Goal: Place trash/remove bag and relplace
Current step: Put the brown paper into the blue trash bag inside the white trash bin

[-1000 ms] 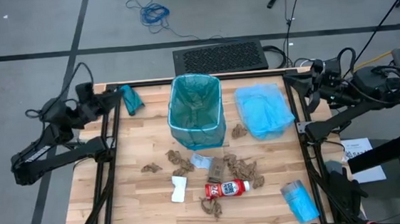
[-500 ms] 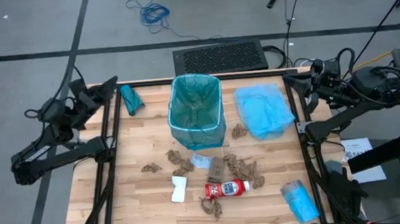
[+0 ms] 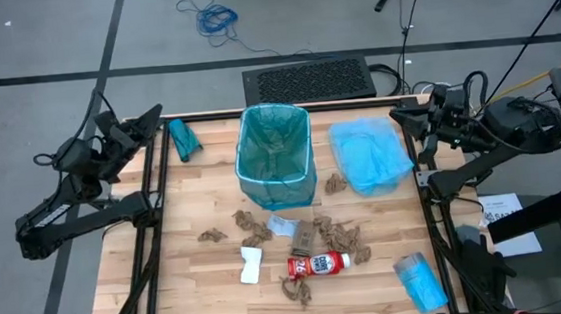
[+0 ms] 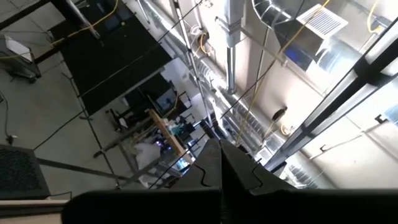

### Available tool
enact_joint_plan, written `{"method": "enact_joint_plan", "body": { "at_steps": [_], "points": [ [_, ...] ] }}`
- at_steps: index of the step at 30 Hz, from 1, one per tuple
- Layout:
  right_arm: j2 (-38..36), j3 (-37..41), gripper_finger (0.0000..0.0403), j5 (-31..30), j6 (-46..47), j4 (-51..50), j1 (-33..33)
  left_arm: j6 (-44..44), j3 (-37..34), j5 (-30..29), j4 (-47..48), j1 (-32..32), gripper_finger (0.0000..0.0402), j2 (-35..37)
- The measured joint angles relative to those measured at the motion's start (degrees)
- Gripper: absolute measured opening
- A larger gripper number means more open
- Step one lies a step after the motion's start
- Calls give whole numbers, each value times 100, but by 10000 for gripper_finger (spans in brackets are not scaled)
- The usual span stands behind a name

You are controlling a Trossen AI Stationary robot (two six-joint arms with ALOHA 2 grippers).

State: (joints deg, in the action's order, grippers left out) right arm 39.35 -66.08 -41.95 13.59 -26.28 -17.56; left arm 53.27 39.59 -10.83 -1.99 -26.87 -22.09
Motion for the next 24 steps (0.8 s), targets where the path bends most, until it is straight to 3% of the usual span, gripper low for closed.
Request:
{"method": "enact_joint_plan", "body": {
  "at_steps": [5, 12, 24],
  "points": [
    [205, 0, 0, 9, -379, 195, 0, 1, 0, 0, -9, 0, 0, 0],
    [254, 0, 0, 33, 118, 252, -4, 3, 0, 0, -9, 0, 0, 0],
    [230, 0, 0, 28, -464, 157, -4, 7, 0, 3, -8, 0, 0, 0]
  ]
}}
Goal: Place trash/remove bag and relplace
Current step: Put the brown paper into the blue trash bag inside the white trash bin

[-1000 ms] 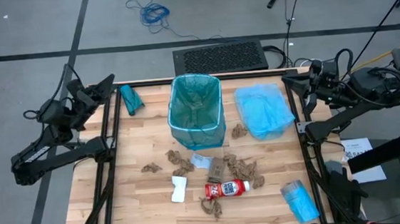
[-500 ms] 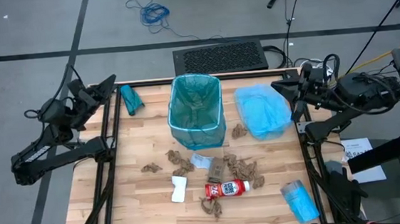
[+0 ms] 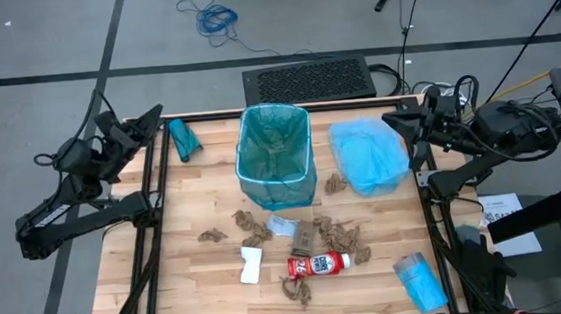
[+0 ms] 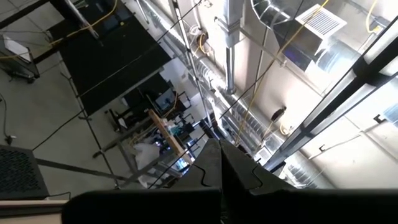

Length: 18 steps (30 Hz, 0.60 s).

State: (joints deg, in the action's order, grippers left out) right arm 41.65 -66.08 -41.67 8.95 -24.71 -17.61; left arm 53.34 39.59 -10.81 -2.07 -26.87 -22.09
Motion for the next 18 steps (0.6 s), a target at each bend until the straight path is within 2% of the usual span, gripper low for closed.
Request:
{"method": "enact_joint_plan", "body": {
  "at_steps": [12, 18],
  "points": [
    [0, 0, 0, 0, -2, -21, 0, 2, 0, 0, 0, 0, 0, 0],
    [-2, 0, 0, -2, -7, -425, 0, 2, 0, 0, 0, 0, 0, 0]
  ]
}}
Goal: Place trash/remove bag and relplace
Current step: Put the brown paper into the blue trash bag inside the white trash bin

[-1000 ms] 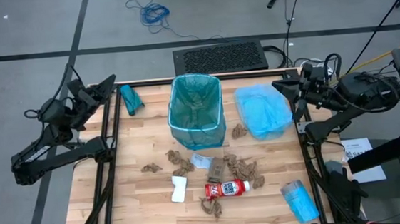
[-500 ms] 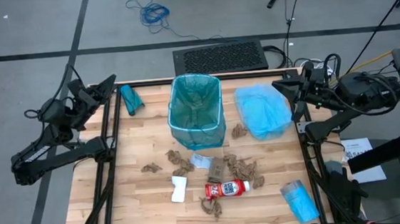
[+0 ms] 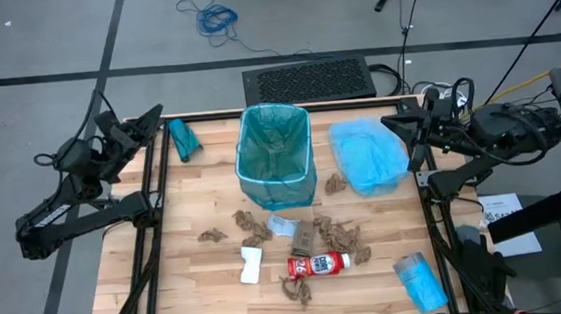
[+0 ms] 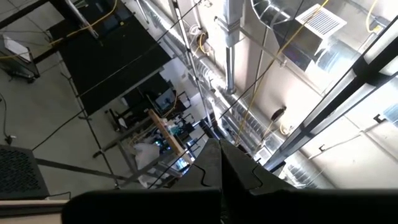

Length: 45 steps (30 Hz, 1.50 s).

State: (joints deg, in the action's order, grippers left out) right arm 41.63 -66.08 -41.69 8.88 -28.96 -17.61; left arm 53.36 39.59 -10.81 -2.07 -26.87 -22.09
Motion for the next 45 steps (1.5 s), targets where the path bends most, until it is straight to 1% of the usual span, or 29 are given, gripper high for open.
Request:
{"method": "enact_joint_plan", "body": {
  "at_steps": [5, 11, 15, 18, 21, 24, 33, 37, 38, 40, 45],
  "points": [
    [2, 2, 0, 0, -4, -384, -1, 0, 0, 1, -1, 0, 0, 0],
    [-18, 2, 0, 0, -36, -332, -2, 0, 0, 2, 0, 0, 0, 0],
    [-20, 2, 0, -2, 282, 17, 0, 0, 0, 2, 0, 0, 0, -1],
    [-17, 2, 0, -2, 443, 669, -2, -1, 0, 2, 0, 0, 0, 0],
    [-22, 2, 0, -4, 354, 1362, -2, 0, 0, 2, 0, 0, 0, 0],
    [-24, 2, 0, -10, 217, 1769, -1, 0, 0, 2, 0, 0, 0, 0],
    [-3, 2, 0, -9, 260, 1807, -1, 1, 0, -1, -3, 0, 0, 0],
    [4, 2, 0, 1, 397, 1700, 0, 35, 0, -125, 4, 0, 0, 0],
    [-8, 2, 0, 4, 477, 1657, -1, 33, 0, -97, 24, 0, 0, 0],
    [-25, 2, 0, 9, 622, 1531, -1, -47, 0, 160, 55, 0, 0, -1],
    [-52, -122, 0, 298, 1044, 1198, -2, -758, -2, 896, -332, 0, 0, -11]
  ]
}}
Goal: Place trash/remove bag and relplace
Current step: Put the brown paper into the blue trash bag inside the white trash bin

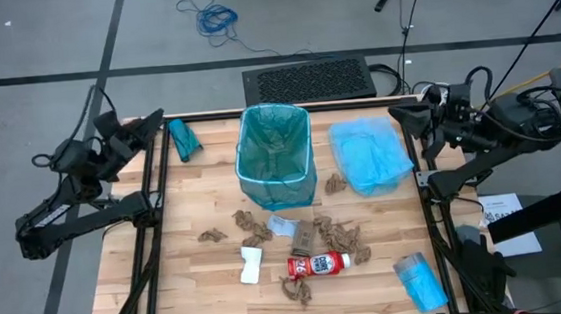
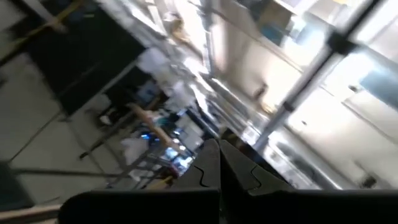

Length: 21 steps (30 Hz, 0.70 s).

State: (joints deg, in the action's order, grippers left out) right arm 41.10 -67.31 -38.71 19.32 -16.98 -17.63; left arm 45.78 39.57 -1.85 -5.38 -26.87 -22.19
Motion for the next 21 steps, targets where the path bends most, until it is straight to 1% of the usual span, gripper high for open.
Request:
{"method": "enact_joint_plan", "body": {
  "at_steps": [3, 8, 10, 12, 15, 17, 19, 21],
  "points": [
    [86, -357, 0, 9, 61, -502, 2, -200, 24, 368, -89, 2, 0, -159],
    [436, -1386, 0, -23, 68, -1575, 22, -336, 333, 901, 130, 2, 0, -649],
    [624, -1778, 0, -18, 196, -2136, 90, -513, 489, 1095, 324, 2, 0, -895],
    [808, -2095, 0, -18, 519, -2931, 176, -717, 638, 1237, 614, 2, 0, -1137],
    [1022, -2320, 0, 39, 1380, -4434, 352, -1066, 745, 1261, 963, 0, 0, -1364],
    [1138, -2319, 0, 308, 1852, -5284, 485, -1300, 748, 1250, 962, 0, 0, -1426],
    [1259, -2256, 0, 655, 2088, -5849, 606, -1519, 748, 1101, 959, 0, 0, -1456],
    [1356, -2126, 0, 923, 2055, -6084, 699, -1710, 749, 920, 957, 2, 0, -1460]
  ]
}}
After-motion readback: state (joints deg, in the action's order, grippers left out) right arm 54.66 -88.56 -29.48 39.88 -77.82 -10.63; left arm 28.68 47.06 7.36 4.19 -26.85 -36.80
